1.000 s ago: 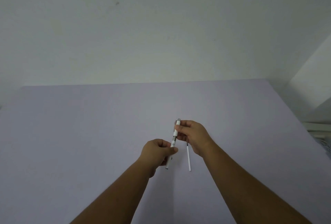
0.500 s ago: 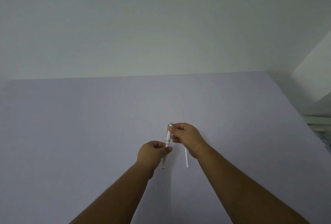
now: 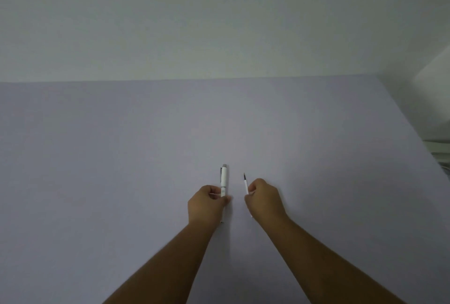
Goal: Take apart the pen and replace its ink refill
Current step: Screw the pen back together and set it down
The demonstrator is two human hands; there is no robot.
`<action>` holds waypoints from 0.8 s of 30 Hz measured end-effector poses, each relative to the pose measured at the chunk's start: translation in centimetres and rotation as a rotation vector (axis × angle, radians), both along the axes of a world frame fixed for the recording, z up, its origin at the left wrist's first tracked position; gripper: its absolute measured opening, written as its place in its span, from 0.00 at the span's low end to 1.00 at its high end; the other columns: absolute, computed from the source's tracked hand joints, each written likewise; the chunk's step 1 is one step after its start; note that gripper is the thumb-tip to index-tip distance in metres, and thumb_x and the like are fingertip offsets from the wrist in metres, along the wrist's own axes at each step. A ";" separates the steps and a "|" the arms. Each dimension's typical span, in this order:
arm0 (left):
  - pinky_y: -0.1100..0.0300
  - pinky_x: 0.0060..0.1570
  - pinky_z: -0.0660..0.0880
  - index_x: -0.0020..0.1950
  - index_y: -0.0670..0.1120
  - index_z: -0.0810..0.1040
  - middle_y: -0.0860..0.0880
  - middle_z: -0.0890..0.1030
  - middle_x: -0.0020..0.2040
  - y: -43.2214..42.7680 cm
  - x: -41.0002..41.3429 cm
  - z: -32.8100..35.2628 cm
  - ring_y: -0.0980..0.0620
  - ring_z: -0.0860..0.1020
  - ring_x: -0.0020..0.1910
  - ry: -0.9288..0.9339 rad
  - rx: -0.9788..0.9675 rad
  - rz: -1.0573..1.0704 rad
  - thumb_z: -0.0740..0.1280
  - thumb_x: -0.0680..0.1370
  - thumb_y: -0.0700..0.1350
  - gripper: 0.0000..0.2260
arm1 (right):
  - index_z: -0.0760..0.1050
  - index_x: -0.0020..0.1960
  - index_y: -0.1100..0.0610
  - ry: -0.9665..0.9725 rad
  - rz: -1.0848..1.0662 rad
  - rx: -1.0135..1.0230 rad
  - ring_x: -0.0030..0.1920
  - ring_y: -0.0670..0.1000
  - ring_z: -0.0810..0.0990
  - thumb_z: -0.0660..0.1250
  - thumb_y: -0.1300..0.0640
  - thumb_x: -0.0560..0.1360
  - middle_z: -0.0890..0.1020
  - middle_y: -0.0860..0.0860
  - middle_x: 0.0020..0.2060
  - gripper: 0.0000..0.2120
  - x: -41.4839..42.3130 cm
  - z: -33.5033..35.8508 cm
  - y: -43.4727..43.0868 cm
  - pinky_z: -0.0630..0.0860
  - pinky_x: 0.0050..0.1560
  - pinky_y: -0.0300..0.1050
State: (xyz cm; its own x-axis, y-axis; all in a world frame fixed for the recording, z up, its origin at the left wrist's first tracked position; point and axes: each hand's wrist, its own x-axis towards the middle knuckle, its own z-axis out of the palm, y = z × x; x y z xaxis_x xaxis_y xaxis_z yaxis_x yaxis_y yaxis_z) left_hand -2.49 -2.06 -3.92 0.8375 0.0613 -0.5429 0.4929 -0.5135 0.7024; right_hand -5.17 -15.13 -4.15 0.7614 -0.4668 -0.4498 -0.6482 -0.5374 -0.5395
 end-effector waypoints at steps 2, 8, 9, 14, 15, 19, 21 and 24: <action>0.66 0.33 0.72 0.49 0.49 0.79 0.53 0.80 0.40 -0.1 -0.1 -0.3 0.58 0.76 0.36 0.002 0.005 -0.001 0.75 0.70 0.49 0.11 | 0.76 0.51 0.59 -0.019 0.014 0.010 0.51 0.59 0.81 0.63 0.61 0.73 0.82 0.58 0.50 0.08 0.2 -0.3 0.4 0.80 0.51 0.50; 0.67 0.31 0.71 0.48 0.47 0.79 0.50 0.81 0.41 -0.2 -0.1 -0.5 0.54 0.77 0.38 -0.015 0.010 -0.009 0.75 0.71 0.47 0.09 | 0.76 0.52 0.59 -0.037 0.028 0.040 0.51 0.57 0.81 0.65 0.60 0.73 0.82 0.57 0.50 0.08 0.5 -0.6 1.0 0.80 0.51 0.50; 0.67 0.31 0.71 0.47 0.47 0.79 0.50 0.81 0.42 -0.2 -0.2 -0.5 0.53 0.78 0.38 -0.020 0.015 -0.017 0.74 0.71 0.47 0.09 | 0.76 0.52 0.59 -0.033 0.029 0.044 0.50 0.57 0.81 0.65 0.60 0.73 0.82 0.57 0.50 0.08 0.6 -0.6 1.1 0.80 0.51 0.49; 0.68 0.32 0.70 0.47 0.47 0.79 0.48 0.83 0.42 -0.3 -0.2 -0.5 0.53 0.79 0.39 -0.033 0.023 -0.019 0.74 0.71 0.45 0.07 | 0.76 0.50 0.58 -0.029 0.007 0.058 0.48 0.55 0.81 0.65 0.59 0.73 0.82 0.56 0.48 0.07 0.8 -0.6 1.6 0.80 0.49 0.48; 0.68 0.31 0.69 0.47 0.47 0.78 0.49 0.82 0.42 -0.3 -0.2 -0.4 0.54 0.78 0.38 -0.033 0.024 -0.022 0.74 0.71 0.45 0.08 | 0.76 0.50 0.58 -0.028 0.002 0.060 0.48 0.55 0.81 0.65 0.59 0.73 0.82 0.56 0.48 0.07 0.8 -0.6 1.6 0.79 0.49 0.48; 0.70 0.30 0.68 0.49 0.46 0.78 0.49 0.82 0.42 -0.4 -0.3 -0.4 0.55 0.77 0.37 -0.032 0.027 -0.024 0.73 0.72 0.45 0.08 | 0.77 0.50 0.58 -0.024 -0.017 0.069 0.48 0.55 0.81 0.66 0.59 0.73 0.82 0.55 0.48 0.07 0.9 -0.7 1.7 0.79 0.49 0.47; 0.70 0.29 0.67 0.50 0.46 0.78 0.49 0.82 0.42 -0.4 -0.3 -0.4 0.55 0.77 0.37 -0.034 0.030 -0.027 0.73 0.72 0.45 0.09 | 0.77 0.50 0.58 -0.023 -0.021 0.070 0.48 0.55 0.81 0.67 0.58 0.73 0.83 0.55 0.48 0.07 0.8 -0.7 1.7 0.78 0.50 0.47; 0.70 0.31 0.68 0.51 0.45 0.78 0.50 0.81 0.42 -0.4 -0.3 -0.4 0.55 0.77 0.38 -0.035 0.039 -0.037 0.71 0.73 0.44 0.09 | 0.77 0.50 0.58 -0.023 -0.019 0.065 0.48 0.55 0.81 0.66 0.58 0.73 0.83 0.55 0.48 0.07 0.9 -0.8 1.7 0.78 0.49 0.47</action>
